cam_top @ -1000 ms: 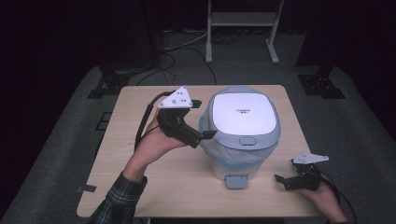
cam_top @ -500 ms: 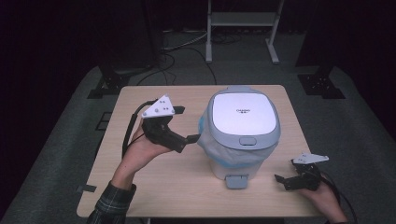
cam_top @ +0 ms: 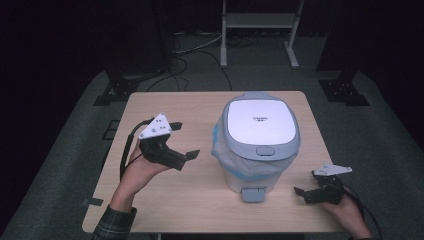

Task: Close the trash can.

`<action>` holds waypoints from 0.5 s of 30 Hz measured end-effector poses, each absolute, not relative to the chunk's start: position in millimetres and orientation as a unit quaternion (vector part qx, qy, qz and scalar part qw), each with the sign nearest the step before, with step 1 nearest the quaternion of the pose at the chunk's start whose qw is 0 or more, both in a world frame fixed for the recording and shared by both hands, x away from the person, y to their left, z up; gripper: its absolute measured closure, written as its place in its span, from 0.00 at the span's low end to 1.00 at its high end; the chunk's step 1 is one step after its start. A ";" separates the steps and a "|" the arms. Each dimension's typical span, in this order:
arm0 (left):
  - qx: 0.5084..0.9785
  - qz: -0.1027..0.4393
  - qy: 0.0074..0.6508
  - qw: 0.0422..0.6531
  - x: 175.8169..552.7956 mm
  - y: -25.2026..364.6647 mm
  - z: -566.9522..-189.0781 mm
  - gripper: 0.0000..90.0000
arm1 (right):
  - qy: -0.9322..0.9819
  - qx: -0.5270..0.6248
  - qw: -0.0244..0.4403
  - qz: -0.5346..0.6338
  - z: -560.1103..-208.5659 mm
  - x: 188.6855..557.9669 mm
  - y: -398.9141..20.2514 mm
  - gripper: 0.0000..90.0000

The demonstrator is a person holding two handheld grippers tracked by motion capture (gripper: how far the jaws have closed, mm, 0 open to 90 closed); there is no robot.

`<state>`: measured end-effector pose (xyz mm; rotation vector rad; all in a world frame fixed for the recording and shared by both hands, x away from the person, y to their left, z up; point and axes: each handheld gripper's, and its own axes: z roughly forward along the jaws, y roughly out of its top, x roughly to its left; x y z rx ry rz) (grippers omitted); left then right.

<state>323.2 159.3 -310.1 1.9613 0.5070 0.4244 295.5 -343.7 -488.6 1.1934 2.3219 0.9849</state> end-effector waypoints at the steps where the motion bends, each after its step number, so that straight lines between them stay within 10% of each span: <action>1: 0.813 0.179 0.216 0.510 322.7 163.6 -315.1 0.00 | 0.819 0.421 0.175 0.348 -488.7 295.5 -343.7 0.02; 15: 0.810 0.184 0.263 0.490 318.5 200.0 -361.7 0.00 | 0.819 0.421 0.175 0.347 -488.6 295.5 -343.8 0.02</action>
